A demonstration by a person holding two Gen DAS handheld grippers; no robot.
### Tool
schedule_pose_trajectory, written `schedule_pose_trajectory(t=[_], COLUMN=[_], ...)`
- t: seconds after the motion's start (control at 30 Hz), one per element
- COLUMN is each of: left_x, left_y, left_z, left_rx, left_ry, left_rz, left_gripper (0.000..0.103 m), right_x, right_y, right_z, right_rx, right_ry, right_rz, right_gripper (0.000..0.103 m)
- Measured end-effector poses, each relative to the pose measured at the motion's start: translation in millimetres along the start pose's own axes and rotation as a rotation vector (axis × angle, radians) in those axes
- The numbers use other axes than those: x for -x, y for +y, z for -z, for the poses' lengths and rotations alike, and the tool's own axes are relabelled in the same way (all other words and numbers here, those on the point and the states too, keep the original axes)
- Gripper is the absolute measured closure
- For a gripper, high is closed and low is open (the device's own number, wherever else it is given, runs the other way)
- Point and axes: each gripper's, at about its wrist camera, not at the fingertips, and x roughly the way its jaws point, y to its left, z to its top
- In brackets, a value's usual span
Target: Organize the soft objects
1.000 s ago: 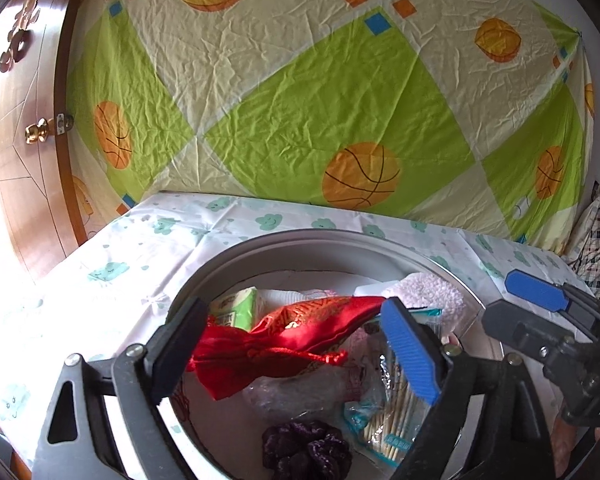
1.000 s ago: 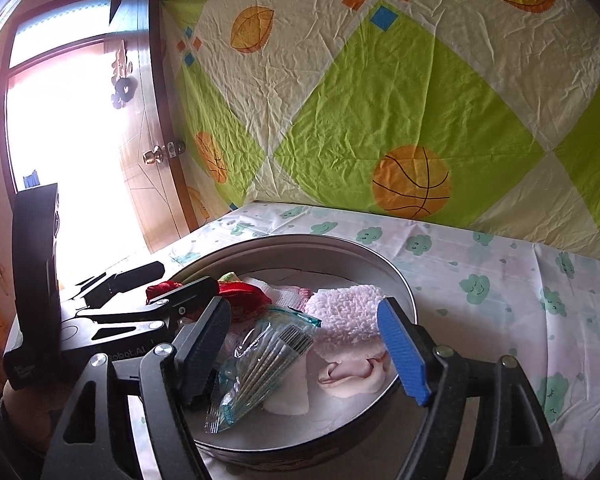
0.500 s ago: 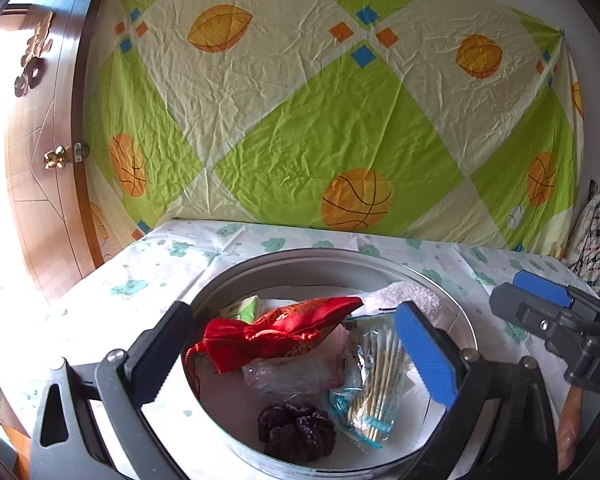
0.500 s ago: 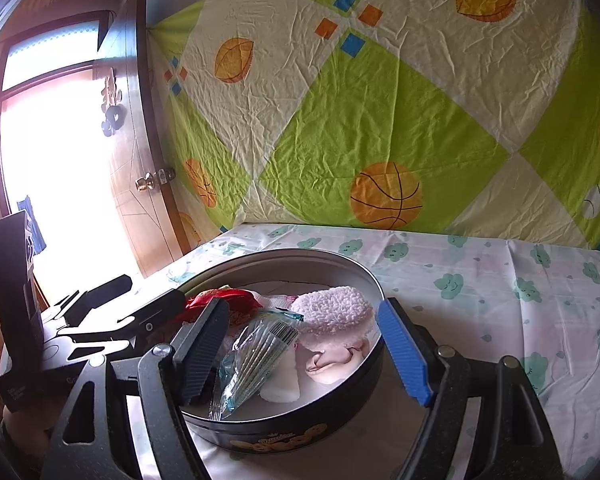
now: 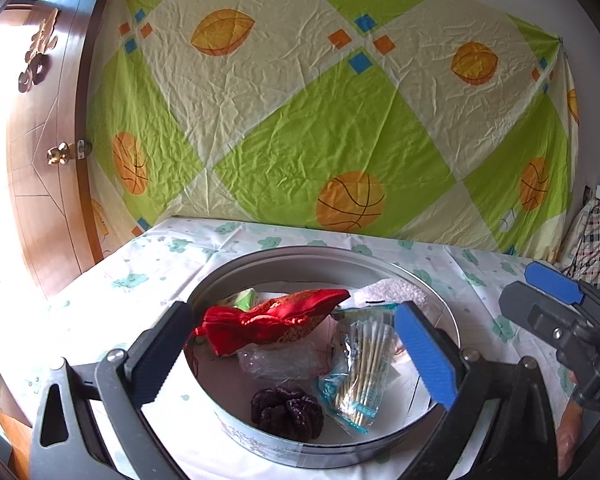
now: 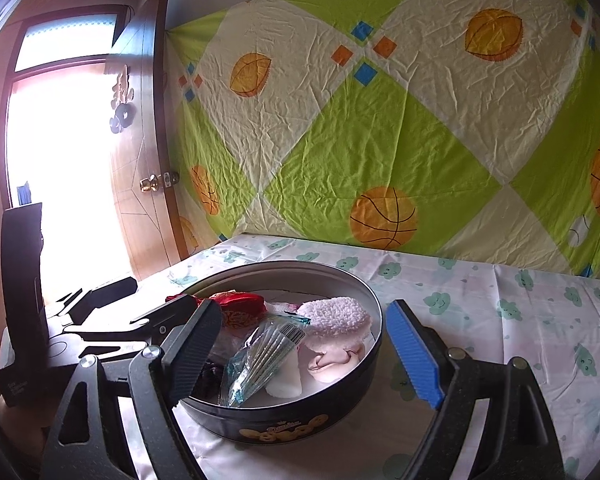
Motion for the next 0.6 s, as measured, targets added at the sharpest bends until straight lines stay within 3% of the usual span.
schedule_pose_trajectory(t=[0.6], left_x=[11.2], left_y=[0.3], left_z=[0.3], left_rx=[-0.009], left_ry=[-0.011], left_rz=[-0.001], left_gripper=[0.001], right_x=[6.7], right_y=[2.2], right_z=[1.3], right_rx=[0.007], right_ry=[-0.019], right_rz=[0.020], right_gripper=[0.017])
